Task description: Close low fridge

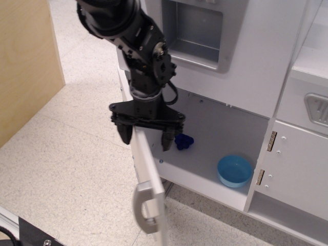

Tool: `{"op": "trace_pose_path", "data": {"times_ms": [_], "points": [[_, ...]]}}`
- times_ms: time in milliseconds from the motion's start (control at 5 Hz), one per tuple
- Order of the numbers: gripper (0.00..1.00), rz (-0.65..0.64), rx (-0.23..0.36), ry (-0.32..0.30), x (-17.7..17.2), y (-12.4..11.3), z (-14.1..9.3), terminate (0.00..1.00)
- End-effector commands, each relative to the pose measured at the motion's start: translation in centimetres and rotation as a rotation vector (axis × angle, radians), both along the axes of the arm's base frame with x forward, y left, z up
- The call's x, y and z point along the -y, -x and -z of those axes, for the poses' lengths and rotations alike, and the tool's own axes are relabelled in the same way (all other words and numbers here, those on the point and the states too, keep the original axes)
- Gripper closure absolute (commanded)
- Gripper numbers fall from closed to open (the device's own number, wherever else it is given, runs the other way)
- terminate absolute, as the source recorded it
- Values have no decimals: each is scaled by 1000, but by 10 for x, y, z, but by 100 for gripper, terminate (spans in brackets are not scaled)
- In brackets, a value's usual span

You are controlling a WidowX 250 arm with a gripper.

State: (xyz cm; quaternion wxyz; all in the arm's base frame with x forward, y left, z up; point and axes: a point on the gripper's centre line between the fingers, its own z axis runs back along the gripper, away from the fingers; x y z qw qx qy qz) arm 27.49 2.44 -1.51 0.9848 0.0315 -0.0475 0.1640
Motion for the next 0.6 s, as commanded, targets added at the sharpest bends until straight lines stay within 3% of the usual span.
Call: {"op": "trace_pose_path", "data": {"times_ms": [0,200,400], "points": [[0,-15,39,21,9,-8,-34,0],[0,19,24,-15,10,1,-54,0],[0,51,25,-10,4,16,-72,0]]}}
